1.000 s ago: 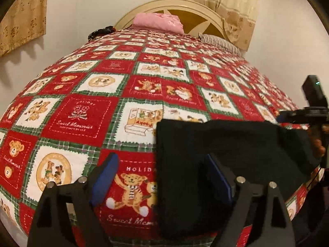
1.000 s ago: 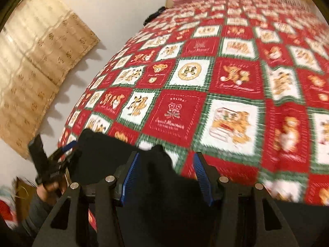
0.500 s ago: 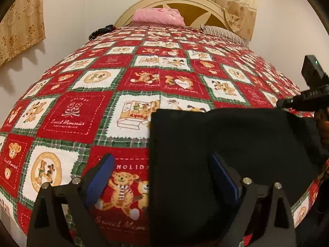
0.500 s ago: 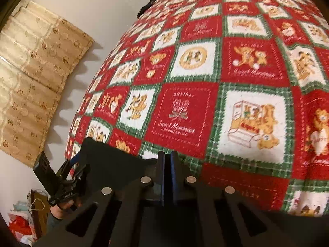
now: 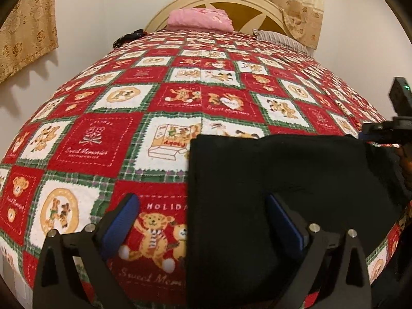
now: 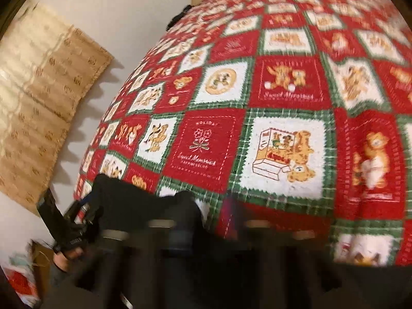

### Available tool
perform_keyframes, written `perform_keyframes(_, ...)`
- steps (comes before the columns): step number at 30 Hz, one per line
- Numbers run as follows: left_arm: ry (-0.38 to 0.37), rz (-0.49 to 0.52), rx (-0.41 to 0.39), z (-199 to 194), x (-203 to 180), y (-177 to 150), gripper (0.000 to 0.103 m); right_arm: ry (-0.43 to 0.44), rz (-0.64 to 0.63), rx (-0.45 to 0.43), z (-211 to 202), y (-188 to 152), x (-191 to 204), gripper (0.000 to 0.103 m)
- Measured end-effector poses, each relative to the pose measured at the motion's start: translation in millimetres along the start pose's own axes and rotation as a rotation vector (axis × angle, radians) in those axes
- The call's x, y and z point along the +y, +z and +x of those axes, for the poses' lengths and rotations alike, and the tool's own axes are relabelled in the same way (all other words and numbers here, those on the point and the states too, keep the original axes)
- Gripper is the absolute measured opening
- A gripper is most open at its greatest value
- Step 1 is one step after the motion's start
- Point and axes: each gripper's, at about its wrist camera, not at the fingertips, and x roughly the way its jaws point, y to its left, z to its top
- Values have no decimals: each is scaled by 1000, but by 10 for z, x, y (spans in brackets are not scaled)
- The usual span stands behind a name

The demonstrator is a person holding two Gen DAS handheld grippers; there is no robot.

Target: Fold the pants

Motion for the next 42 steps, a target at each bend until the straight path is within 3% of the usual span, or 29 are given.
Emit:
perform_keyframes(7,48,-4,-59,-295,-44,-39,101,-66,-168,-79,-332,-345,345,60)
perform_keyframes(12,89,44,-2,-149,-109,-83,101,-75,-285,-38,-240,-675,566,61)
perform_keyframes(14,81,14,6,-141,-94,-86,101,-90,-272,12,-84,-765,500,61)
perform_keyframes(20,114,49,-42,-362,-293,-34,101,-19,-179,-34,-202,-779,335,61)
perform_keyframes(23,109,81,-87,-458,-472,48,101,-67,-172,-121,-586,-806,203,61)
perform_keyframes(27,31,93,-107,-414,-732,126,101,-196,-113,-241,-1245,-930,-251,61)
perform_keyframes(32,-13,131,-70,-173,-1036,148,101,-418,84,-421,-2414,-1288,-1207,61)
perform_keyframes(36,-11,128,-48,-37,-1100,123,101,-534,295,-525,-3280,-1665,-1932,61)
perform_keyframes(38,-5,113,-35,-2,-1091,89,101,-581,376,-577,-3643,-1865,-2211,61)
perform_keyframes(42,3,89,-23,32,-1034,37,101,-635,483,-606,-3981,-2137,-2583,61)
